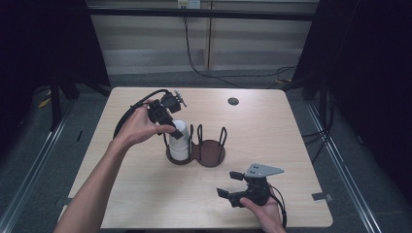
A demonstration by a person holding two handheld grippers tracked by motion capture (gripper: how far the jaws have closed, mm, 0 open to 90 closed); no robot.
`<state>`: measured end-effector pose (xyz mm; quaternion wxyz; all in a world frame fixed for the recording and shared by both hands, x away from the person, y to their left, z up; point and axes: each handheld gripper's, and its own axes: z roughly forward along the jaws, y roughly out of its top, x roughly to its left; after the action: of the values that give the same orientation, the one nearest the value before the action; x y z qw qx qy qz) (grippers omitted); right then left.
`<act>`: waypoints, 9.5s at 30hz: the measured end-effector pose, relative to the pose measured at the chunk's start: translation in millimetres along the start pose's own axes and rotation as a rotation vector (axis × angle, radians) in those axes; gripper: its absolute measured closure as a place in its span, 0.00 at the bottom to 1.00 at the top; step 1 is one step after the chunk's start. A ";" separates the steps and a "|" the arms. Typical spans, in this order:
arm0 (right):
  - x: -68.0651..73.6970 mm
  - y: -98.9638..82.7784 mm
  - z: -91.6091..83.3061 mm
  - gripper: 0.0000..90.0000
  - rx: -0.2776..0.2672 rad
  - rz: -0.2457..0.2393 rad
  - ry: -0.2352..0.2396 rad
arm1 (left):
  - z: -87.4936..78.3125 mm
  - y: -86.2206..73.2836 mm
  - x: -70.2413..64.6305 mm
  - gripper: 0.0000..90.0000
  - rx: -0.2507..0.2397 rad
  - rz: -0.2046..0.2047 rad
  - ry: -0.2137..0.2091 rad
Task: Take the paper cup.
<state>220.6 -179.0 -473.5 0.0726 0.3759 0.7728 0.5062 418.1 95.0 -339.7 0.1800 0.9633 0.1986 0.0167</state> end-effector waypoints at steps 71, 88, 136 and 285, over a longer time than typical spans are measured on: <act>-1.3 -0.1 1.8 0.20 -0.001 0.015 -0.008 | -64.0 -17.4 -5.2 0.40 -0.202 -0.041 0.000; -2.0 -0.3 3.9 0.20 0.002 0.022 -0.015 | -70.8 -37.6 -3.8 0.40 -0.334 -0.071 -0.010; 0.7 5.1 7.9 0.15 -0.009 0.016 0.001 | -45.3 -117.3 -44.9 0.40 -0.532 -0.063 -0.060; 35.8 71.6 59.4 0.34 0.213 -0.317 0.254 | 26.1 -137.6 -97.3 0.19 -0.471 0.088 -0.214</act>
<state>260.9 -97.6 -432.3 0.0135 0.1887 0.8741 0.4474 279.4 166.2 -408.9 0.4186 0.8987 0.1268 -0.0318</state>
